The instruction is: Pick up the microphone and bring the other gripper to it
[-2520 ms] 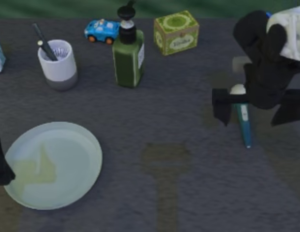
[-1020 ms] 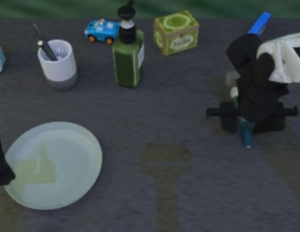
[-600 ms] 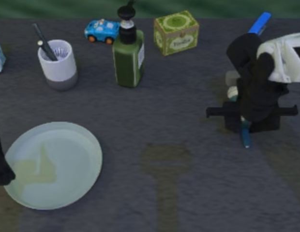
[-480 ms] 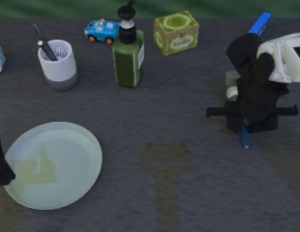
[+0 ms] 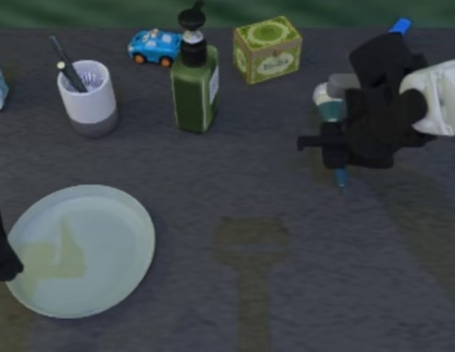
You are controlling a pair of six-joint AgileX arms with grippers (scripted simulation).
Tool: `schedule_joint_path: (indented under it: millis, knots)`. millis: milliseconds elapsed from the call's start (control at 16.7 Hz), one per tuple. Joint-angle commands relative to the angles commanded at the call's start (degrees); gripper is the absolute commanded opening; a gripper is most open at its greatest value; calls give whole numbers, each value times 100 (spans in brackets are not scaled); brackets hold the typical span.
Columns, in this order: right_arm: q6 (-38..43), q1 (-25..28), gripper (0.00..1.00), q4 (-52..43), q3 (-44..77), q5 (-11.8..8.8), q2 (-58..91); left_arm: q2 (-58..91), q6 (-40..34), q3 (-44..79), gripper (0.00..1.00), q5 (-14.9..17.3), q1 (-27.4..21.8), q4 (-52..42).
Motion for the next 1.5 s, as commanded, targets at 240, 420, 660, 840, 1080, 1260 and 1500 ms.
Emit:
schedule_joint_path:
  millis: [240, 420, 660, 840, 1080, 1260, 1500]
  knots:
    - [-449, -13, 0, 1801, -552, -587, -413, 0, 0, 0, 100, 0, 0, 0]
    - [-812, -20, 0, 3337, -1004, -1058, -758, 0, 0, 0, 100, 0, 0, 0]
    - [-1263, -39, 0, 5225, -1544, -1620, -1283, 0, 0, 0, 100, 0, 0, 0]
    - [-1516, -56, 0, 6106, -1825, -1915, -1626, 0, 0, 0, 100, 0, 0, 0]
    - [-1629, -65, 0, 6445, -1945, -2041, -1789, 0, 0, 0, 100, 0, 0, 0]
    - [-1614, -40, 0, 6433, -1918, -2033, -1768, 0, 0, 0, 100, 0, 0, 0]
    - [-1577, 332, 0, 6774, -2194, -1665, -1878, 0, 0, 0, 100, 0, 0, 0]
